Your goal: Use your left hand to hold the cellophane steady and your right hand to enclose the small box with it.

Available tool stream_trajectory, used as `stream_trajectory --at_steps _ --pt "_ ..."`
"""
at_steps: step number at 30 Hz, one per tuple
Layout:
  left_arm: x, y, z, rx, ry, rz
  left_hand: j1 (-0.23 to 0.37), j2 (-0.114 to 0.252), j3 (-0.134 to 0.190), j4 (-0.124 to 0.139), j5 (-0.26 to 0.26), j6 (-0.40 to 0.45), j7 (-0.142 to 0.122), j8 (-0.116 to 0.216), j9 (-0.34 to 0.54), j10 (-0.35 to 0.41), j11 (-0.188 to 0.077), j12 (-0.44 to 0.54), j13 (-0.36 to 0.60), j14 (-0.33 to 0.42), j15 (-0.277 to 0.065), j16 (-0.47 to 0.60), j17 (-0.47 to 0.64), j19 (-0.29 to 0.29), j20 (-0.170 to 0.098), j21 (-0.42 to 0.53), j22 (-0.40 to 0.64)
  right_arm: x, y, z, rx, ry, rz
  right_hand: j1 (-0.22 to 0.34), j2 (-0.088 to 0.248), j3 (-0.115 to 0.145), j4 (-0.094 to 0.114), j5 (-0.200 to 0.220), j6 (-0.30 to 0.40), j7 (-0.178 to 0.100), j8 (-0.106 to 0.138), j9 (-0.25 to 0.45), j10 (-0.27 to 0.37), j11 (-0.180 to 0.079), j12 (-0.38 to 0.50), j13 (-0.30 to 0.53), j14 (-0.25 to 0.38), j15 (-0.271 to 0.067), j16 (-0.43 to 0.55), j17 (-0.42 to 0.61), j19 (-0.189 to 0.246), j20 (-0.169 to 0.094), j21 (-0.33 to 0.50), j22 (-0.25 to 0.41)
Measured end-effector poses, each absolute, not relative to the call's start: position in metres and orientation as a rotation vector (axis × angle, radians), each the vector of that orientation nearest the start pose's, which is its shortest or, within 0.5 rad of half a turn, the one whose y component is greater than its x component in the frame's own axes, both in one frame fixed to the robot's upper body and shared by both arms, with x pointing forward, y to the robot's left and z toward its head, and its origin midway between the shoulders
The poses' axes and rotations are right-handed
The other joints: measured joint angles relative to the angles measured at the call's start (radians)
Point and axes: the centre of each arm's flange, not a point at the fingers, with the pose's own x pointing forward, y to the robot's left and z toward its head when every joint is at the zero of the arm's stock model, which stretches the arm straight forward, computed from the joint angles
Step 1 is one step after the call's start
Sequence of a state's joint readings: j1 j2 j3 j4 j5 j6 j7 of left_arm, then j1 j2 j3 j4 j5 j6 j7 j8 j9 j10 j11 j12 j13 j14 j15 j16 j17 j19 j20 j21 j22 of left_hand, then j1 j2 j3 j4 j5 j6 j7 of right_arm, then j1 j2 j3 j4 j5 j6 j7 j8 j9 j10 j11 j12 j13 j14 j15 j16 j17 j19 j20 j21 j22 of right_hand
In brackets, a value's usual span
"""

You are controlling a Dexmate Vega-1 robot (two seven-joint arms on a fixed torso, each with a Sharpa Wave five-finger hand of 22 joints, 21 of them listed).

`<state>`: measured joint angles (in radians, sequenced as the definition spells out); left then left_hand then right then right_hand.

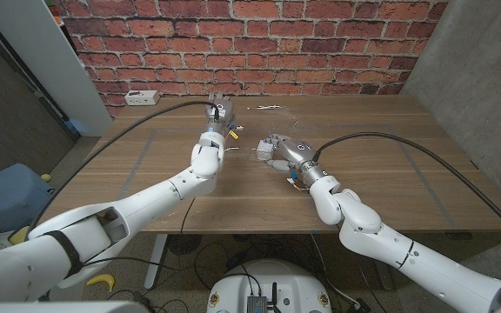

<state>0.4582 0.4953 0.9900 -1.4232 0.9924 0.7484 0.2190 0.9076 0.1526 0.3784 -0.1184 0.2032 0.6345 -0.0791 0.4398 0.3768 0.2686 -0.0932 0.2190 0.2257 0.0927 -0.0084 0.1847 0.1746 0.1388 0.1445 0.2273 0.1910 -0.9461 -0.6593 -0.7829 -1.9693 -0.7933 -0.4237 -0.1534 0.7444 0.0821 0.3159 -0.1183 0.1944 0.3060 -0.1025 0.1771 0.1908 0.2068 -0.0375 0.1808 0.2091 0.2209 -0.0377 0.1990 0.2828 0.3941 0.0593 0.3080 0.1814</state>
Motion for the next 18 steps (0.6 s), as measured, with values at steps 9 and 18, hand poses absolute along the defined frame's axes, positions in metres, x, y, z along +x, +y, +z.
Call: stream_trajectory --at_steps 9,18 --pt "0.660 0.160 0.066 1.717 -0.508 0.614 -0.130 -0.034 -0.057 0.029 -0.019 -0.355 -0.019 -0.238 -0.103 -0.131 0.040 -0.012 0.000 -0.063 0.049 -0.004 0.005 -0.068 0.029 -0.015 0.000 0.552 -0.093 -0.054 -1.423 -0.698 -0.022 -0.058 0.018 -0.028 0.028 0.000 -0.028 -0.003 0.000 0.003 -0.020 0.005 0.000 0.000 -0.021 -0.001 0.000 0.000 -0.018 0.018 -0.016 0.000" --pt "0.655 0.175 0.067 1.638 -0.500 0.575 -0.179 -0.007 -0.064 0.053 -0.019 -0.373 -0.019 -0.248 -0.133 -0.104 0.058 0.009 0.000 -0.015 0.032 0.016 0.009 -0.019 -0.002 0.004 0.002 0.567 -0.088 -0.049 -1.451 -0.620 -0.034 -0.100 0.026 -0.043 0.051 -0.006 -0.049 0.008 0.000 0.003 -0.036 0.011 0.000 -0.005 -0.048 0.002 0.000 0.003 -0.036 0.025 -0.031 0.000"
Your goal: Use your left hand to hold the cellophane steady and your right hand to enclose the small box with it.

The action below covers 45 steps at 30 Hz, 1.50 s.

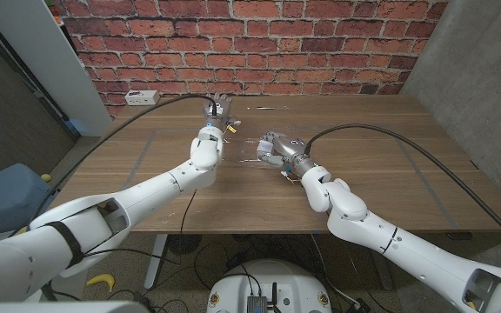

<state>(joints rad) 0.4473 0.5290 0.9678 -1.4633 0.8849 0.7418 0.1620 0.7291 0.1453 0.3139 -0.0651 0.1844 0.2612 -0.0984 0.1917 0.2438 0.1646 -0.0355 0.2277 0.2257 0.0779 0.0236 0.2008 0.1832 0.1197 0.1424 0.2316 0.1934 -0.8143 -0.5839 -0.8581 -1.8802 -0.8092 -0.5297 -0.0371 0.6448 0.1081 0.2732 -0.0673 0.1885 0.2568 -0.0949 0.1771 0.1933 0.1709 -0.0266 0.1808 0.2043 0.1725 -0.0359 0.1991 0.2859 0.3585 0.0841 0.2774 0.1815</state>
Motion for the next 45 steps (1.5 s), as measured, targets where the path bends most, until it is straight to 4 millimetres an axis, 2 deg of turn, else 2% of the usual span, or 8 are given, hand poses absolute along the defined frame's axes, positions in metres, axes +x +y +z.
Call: stream_trajectory --at_steps 9,14,20,27,32,38,41,45 --pt "0.631 0.196 0.063 1.522 -0.563 0.512 0.002 0.015 0.052 -0.035 0.019 0.133 -0.021 0.029 -0.036 0.122 -0.005 0.043 -0.003 0.138 -0.058 0.015 -0.007 0.086 -0.030 0.034 0.005 0.578 -0.090 -0.046 -1.474 -0.549 -0.081 -0.018 0.008 -0.008 0.008 0.000 -0.011 0.000 0.000 -0.003 -0.016 -0.006 0.000 0.000 -0.011 0.000 0.000 0.000 -0.012 -0.002 -0.004 0.000" --pt "0.620 0.185 0.053 1.405 -0.669 0.309 -0.004 0.020 0.085 -0.047 0.024 0.279 -0.022 0.058 -0.048 0.225 -0.010 0.070 -0.007 0.243 -0.064 0.015 -0.007 0.147 -0.035 0.065 0.011 0.588 -0.081 -0.044 -1.487 -0.527 -0.101 -0.034 0.024 -0.005 0.020 0.000 -0.011 0.000 0.000 -0.003 -0.016 -0.006 0.000 0.000 -0.016 -0.005 0.000 0.003 -0.016 -0.006 -0.008 0.000" --pt "0.603 0.192 0.049 1.355 -0.714 0.199 -0.033 0.018 0.127 -0.064 0.024 0.491 0.065 0.091 -0.049 0.383 -0.007 0.102 -0.015 0.384 -0.069 0.023 -0.011 0.190 -0.027 0.090 0.014 0.592 -0.081 -0.042 -1.490 -0.514 -0.130 -0.042 0.032 -0.008 0.025 0.000 -0.011 0.000 0.004 -0.003 -0.025 -0.007 0.000 0.000 -0.016 -0.005 0.006 0.005 -0.014 -0.011 -0.008 0.000" --pt "0.586 0.191 0.041 1.330 -0.753 0.099 -0.077 0.021 0.165 -0.061 0.024 0.711 0.149 0.127 -0.047 0.514 -0.008 0.125 -0.016 0.463 -0.073 0.008 -0.010 0.196 -0.021 0.098 0.017 0.597 -0.080 -0.040 -1.493 -0.504 -0.170 -0.044 0.033 -0.008 0.025 0.000 -0.011 0.000 0.004 -0.003 -0.025 -0.007 0.000 0.000 -0.016 -0.005 0.006 0.005 -0.014 -0.011 -0.008 0.000" --pt "0.573 0.188 0.035 1.354 -0.803 0.110 -0.106 0.022 0.168 -0.058 0.018 0.827 0.200 0.188 0.002 0.648 -0.021 0.175 0.021 0.581 -0.083 0.072 0.038 0.164 -0.053 0.097 0.023 0.600 -0.077 -0.037 -1.497 -0.501 -0.191 -0.046 0.036 -0.008 0.025 0.000 -0.011 0.000 0.008 -0.003 -0.025 -0.007 0.005 0.000 -0.016 -0.005 0.006 0.005 -0.014 -0.011 -0.008 0.000" --pt "0.559 0.184 0.022 1.385 -0.833 0.132 -0.090 0.039 0.154 -0.080 0.015 0.810 0.191 0.208 0.051 0.653 -0.018 0.183 0.074 0.731 -0.109 0.236 0.178 0.413 -0.095 0.275 0.098 0.602 -0.079 -0.035 -1.494 -0.493 -0.221 -0.046 0.036 -0.008 0.025 -0.004 -0.011 0.000 0.008 -0.003 -0.025 -0.007 0.005 0.000 -0.016 -0.005 0.006 0.003 -0.008 -0.016 -0.008 0.000" --pt "0.554 0.188 0.025 1.455 -0.849 0.225 -0.088 0.041 0.171 -0.079 0.016 0.805 0.197 0.209 0.056 0.663 -0.008 0.183 0.088 0.806 -0.132 0.281 0.207 0.525 -0.115 0.362 0.135 0.605 -0.076 -0.033 -1.500 -0.492 -0.229 -0.046 0.036 -0.008 0.025 -0.004 -0.011 0.000 0.008 -0.003 -0.025 -0.007 0.005 0.000 -0.016 -0.005 0.006 0.002 -0.008 -0.016 -0.008 0.000" --pt "0.549 0.189 0.023 1.479 -0.831 0.242 -0.088 0.041 0.205 -0.080 0.024 0.779 0.193 0.192 0.054 0.664 -0.004 0.181 0.102 0.791 -0.141 0.238 0.170 0.555 -0.119 0.424 0.165 0.606 -0.077 -0.031 -1.500 -0.491 -0.243 -0.046 0.036 -0.008 0.025 -0.004 -0.011 0.000 0.008 -0.003 -0.029 -0.004 0.005 0.000 -0.016 -0.005 0.006 0.002 -0.008 -0.016 -0.008 0.000"
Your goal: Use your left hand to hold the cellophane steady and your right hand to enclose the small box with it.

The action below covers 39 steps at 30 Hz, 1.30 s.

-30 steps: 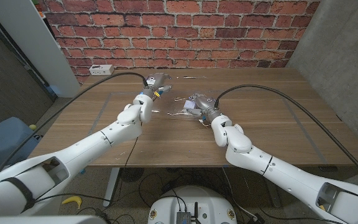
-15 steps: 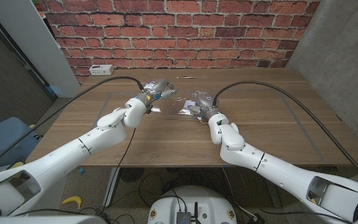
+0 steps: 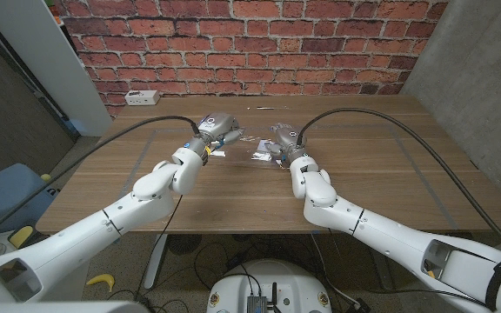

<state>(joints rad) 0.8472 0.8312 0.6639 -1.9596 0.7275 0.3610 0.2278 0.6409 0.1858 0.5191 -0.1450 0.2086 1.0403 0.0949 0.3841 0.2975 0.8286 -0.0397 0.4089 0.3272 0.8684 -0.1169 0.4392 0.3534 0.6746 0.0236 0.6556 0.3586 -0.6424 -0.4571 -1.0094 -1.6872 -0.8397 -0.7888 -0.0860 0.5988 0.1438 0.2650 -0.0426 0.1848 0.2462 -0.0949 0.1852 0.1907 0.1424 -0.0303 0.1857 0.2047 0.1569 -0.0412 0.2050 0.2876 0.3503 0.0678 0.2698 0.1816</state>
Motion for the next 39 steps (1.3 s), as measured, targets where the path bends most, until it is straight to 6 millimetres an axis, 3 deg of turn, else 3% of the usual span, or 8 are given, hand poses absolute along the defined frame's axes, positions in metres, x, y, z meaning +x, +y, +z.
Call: stream_trajectory --at_steps 6,9,13,19,24,27,35,39 --pt "0.552 0.195 0.020 1.527 -0.727 0.257 -0.025 -0.016 0.034 0.007 0.007 -0.035 -0.002 -0.030 -0.001 -0.031 0.022 -0.027 0.010 -0.065 0.022 -0.089 -0.084 -0.040 0.040 0.009 -0.021 0.606 -0.077 -0.029 -1.500 -0.494 -0.261 0.000 0.000 0.000 0.000 0.000 0.000 0.000 0.000 0.000 0.000 0.000 0.000 0.000 0.000 0.000 0.000 0.000 0.000 0.000 -0.004 0.000" --pt "0.555 0.197 0.020 1.539 -0.688 0.249 -0.053 -0.006 0.073 0.015 0.015 -0.085 -0.005 -0.069 -0.011 -0.072 0.040 -0.061 -0.001 -0.121 0.042 -0.147 -0.133 -0.074 0.069 -0.016 -0.064 0.605 -0.077 -0.027 -1.499 -0.498 -0.271 0.000 0.000 0.004 -0.004 0.000 0.000 0.000 0.000 0.000 0.000 0.000 0.000 0.000 0.000 0.000 0.000 -0.003 0.000 0.000 -0.004 0.000" --pt "0.557 0.195 0.025 1.546 -0.670 0.243 -0.077 -0.005 0.120 0.019 0.015 -0.141 -0.003 -0.117 -0.031 -0.109 0.051 -0.100 -0.022 -0.188 0.062 -0.205 -0.167 -0.121 0.084 -0.045 -0.110 0.605 -0.078 -0.027 -1.496 -0.500 -0.279 0.005 0.005 0.002 -0.007 0.000 0.000 0.000 0.004 0.000 0.000 0.000 0.000 0.000 0.000 0.000 0.006 -0.005 0.006 -0.006 -0.004 0.000" --pt "0.576 0.203 0.013 1.586 -0.479 0.160 -0.105 -0.021 0.165 0.011 0.005 -0.279 -0.009 -0.196 -0.067 -0.232 0.055 -0.183 -0.060 -0.381 0.079 -0.266 -0.179 -0.264 0.091 -0.119 -0.166 0.597 -0.080 -0.024 -1.487 -0.526 -0.291 0.007 0.007 0.006 -0.011 0.000 0.004 0.004 0.005 0.000 0.001 0.000 0.007 0.000 0.000 0.000 0.010 -0.005 0.009 -0.003 -0.004 0.000" --pt "0.585 0.206 0.009 1.602 -0.419 0.141 -0.113 -0.026 0.155 -0.007 -0.017 -0.442 -0.040 -0.215 -0.092 -0.363 0.039 -0.225 -0.089 -0.537 0.083 -0.270 -0.181 -0.386 0.064 -0.186 -0.180 0.590 -0.082 -0.022 -1.471 -0.548 -0.307 0.011 0.011 0.006 -0.019 0.000 0.008 0.008 0.008 0.000 0.012 -0.005 0.011 0.000 0.006 0.002 0.013 -0.009 0.013 -0.005 -0.004 0.000" --pt "0.590 0.206 0.007 1.611 -0.398 0.130 -0.117 -0.022 0.146 -0.006 -0.017 -0.506 -0.046 -0.215 -0.100 -0.419 0.035 -0.225 -0.102 -0.593 0.081 -0.270 -0.181 -0.425 0.053 -0.212 -0.182 0.585 -0.084 -0.021 -1.458 -0.562 -0.316 0.014 0.008 0.010 -0.023 0.000 0.013 0.006 0.008 0.000 0.022 -0.006 0.011 0.000 0.019 0.003 0.017 -0.009 0.020 -0.002 -0.004 0.000" --pt "0.604 0.207 0.002 1.639 -0.335 0.095 -0.120 -0.004 0.127 0.005 -0.024 -0.565 -0.054 -0.215 -0.107 -0.470 0.029 -0.225 -0.114 -0.644 0.083 -0.270 -0.181 -0.467 0.043 -0.239 -0.182 0.570 -0.093 -0.019 -1.403 -0.610 -0.346 0.035 0.002 0.015 -0.054 0.000 0.103 0.017 0.033 0.000 0.130 0.003 0.047 0.000 0.129 0.002 0.064 -0.017 0.084 -0.001 0.007 0.003" --pt "0.607 0.205 0.001 1.650 -0.326 0.080 -0.117 0.012 0.136 0.015 -0.024 -0.583 -0.056 -0.215 -0.107 -0.484 0.036 -0.225 -0.118 -0.656 0.084 -0.270 -0.179 -0.477 0.048 -0.249 -0.182 0.562 -0.100 -0.021 -1.376 -0.631 -0.348 0.042 -0.005 0.018 -0.066 0.000 0.138 0.025 0.040 0.000 0.176 0.004 0.055 0.000 0.171 -0.001 0.076 -0.023 0.100 -0.005 0.009 0.003"
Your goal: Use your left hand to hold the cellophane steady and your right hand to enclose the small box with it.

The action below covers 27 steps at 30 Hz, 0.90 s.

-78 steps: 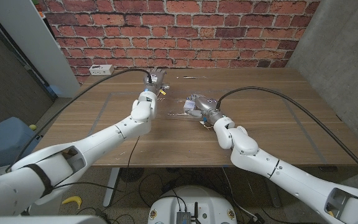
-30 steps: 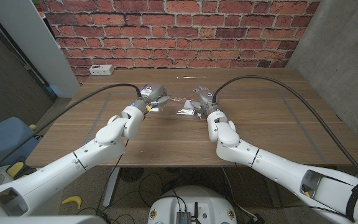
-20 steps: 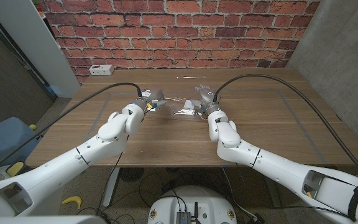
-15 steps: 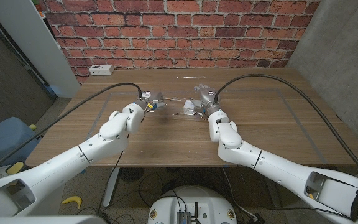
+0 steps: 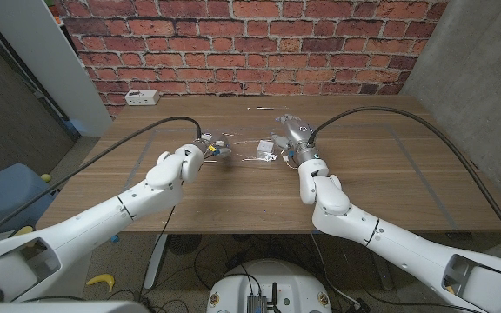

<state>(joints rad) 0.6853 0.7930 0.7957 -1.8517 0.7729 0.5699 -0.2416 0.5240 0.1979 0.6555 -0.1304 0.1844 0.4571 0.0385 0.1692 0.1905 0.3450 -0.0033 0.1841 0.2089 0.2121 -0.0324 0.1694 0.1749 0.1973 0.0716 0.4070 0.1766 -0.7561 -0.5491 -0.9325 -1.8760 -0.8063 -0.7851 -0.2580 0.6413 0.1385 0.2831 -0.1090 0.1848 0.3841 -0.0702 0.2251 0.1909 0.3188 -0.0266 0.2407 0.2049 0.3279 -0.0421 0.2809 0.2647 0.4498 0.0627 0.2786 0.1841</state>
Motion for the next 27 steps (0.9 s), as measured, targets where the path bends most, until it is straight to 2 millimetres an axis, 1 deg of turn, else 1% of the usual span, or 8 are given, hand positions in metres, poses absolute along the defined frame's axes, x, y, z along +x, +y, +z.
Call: stream_trajectory --at_steps 6,8,11,14,18,22,24,27 --pt "0.611 0.203 -0.001 1.663 -0.310 0.062 -0.004 0.007 -0.002 0.030 0.000 -0.022 -0.006 0.000 -0.002 -0.021 -0.004 0.000 -0.005 -0.021 0.000 0.005 0.005 -0.029 0.029 -0.012 0.000 0.553 -0.110 -0.024 -1.366 -0.638 -0.315 0.022 -0.001 0.023 -0.023 0.002 0.078 0.011 0.016 0.000 0.089 0.007 0.023 0.002 0.092 -0.002 0.030 -0.001 0.051 -0.005 0.016 0.001" --pt "0.612 0.203 -0.001 1.666 -0.304 0.058 -0.012 0.015 0.003 0.050 0.000 -0.033 -0.010 0.000 -0.005 -0.034 -0.001 0.000 -0.005 -0.030 0.003 0.005 0.009 -0.034 0.034 -0.015 0.002 0.552 -0.113 -0.026 -1.370 -0.629 -0.289 0.044 0.001 0.037 -0.037 0.004 0.098 0.010 0.017 0.000 0.098 0.009 0.023 0.002 0.101 -0.003 0.030 -0.006 0.053 -0.007 0.018 0.005" --pt "0.613 0.203 -0.002 1.671 -0.296 0.052 -0.012 0.015 0.018 0.073 0.000 -0.044 -0.006 0.000 -0.005 -0.045 -0.002 0.000 -0.009 -0.043 0.007 0.005 0.013 -0.041 0.041 -0.020 0.003 0.547 -0.119 -0.029 -1.385 -0.615 -0.250 0.067 -0.017 0.049 -0.058 0.004 0.104 0.013 0.017 0.000 0.098 0.009 0.018 0.002 0.100 -0.003 0.021 -0.013 0.053 -0.007 0.018 0.005" --pt "0.615 0.202 -0.003 1.680 -0.286 0.045 -0.017 0.020 0.037 0.102 0.000 -0.065 -0.006 0.000 -0.005 -0.059 -0.001 0.000 -0.009 -0.057 0.007 0.005 0.014 -0.049 0.047 -0.028 0.003 0.545 -0.122 -0.032 -1.398 -0.596 -0.214 0.076 -0.033 0.050 -0.059 0.004 0.086 0.011 0.005 0.000 0.082 0.009 0.006 0.002 0.074 -0.003 0.007 -0.014 0.048 -0.003 0.017 0.005" --pt "0.617 0.201 -0.003 1.690 -0.271 0.039 -0.017 0.020 0.055 0.134 0.000 -0.088 -0.008 0.000 -0.005 -0.084 0.005 0.000 -0.009 -0.076 0.009 0.005 0.014 -0.062 0.048 -0.037 0.003 0.542 -0.126 -0.035 -1.425 -0.562 -0.159 0.061 -0.059 0.050 -0.059 0.004 0.050 0.004 -0.015 0.000 0.054 0.011 -0.010 0.005 0.036 0.000 -0.013 -0.019 0.034 0.011 0.003 0.004" --pt "0.618 0.201 -0.004 1.700 -0.259 0.035 -0.017 0.020 0.057 0.144 -0.004 -0.101 -0.014 0.000 -0.005 -0.098 0.002 0.000 -0.009 -0.083 0.013 0.005 0.014 -0.071 0.050 -0.041 0.003 0.540 -0.129 -0.039 -1.467 -0.517 -0.113 0.074 -0.082 0.051 -0.058 0.008 -0.004 -0.004 -0.034 0.000 -0.006 0.007 -0.038 0.007 -0.034 0.001 -0.046 -0.023 -0.004 0.020 -0.017 0.002" --pt "0.619 0.201 -0.004 1.703 -0.257 0.035 -0.017 0.020 0.061 0.149 -0.004 -0.108 -0.010 0.000 -0.005 -0.102 -0.002 0.000 -0.009 -0.087 0.009 0.005 0.014 -0.073 0.048 -0.041 0.003 0.540 -0.128 -0.040 -1.483 -0.505 -0.104 0.087 -0.096 0.061 -0.062 0.012 -0.050 -0.006 -0.044 0.000 -0.053 0.007 -0.052 0.007 -0.080 0.002 -0.065 -0.023 -0.027 0.022 -0.030 0.002" --pt "0.620 0.201 -0.003 1.708 -0.251 0.033 -0.017 0.020 0.061 0.149 -0.004 -0.108 -0.010 0.000 -0.005 -0.104 -0.004 0.000 -0.009 -0.087 0.009 0.005 0.014 -0.073 0.048 -0.041 0.003 0.540 -0.129 -0.042 -1.524 -0.466 -0.095 0.106 -0.115 0.071 -0.064 0.014 -0.110 -0.011 -0.048 0.000 -0.115 0.006 -0.060 0.007 -0.140 0.003 -0.084 -0.028 -0.058 0.027 -0.049 0.000"
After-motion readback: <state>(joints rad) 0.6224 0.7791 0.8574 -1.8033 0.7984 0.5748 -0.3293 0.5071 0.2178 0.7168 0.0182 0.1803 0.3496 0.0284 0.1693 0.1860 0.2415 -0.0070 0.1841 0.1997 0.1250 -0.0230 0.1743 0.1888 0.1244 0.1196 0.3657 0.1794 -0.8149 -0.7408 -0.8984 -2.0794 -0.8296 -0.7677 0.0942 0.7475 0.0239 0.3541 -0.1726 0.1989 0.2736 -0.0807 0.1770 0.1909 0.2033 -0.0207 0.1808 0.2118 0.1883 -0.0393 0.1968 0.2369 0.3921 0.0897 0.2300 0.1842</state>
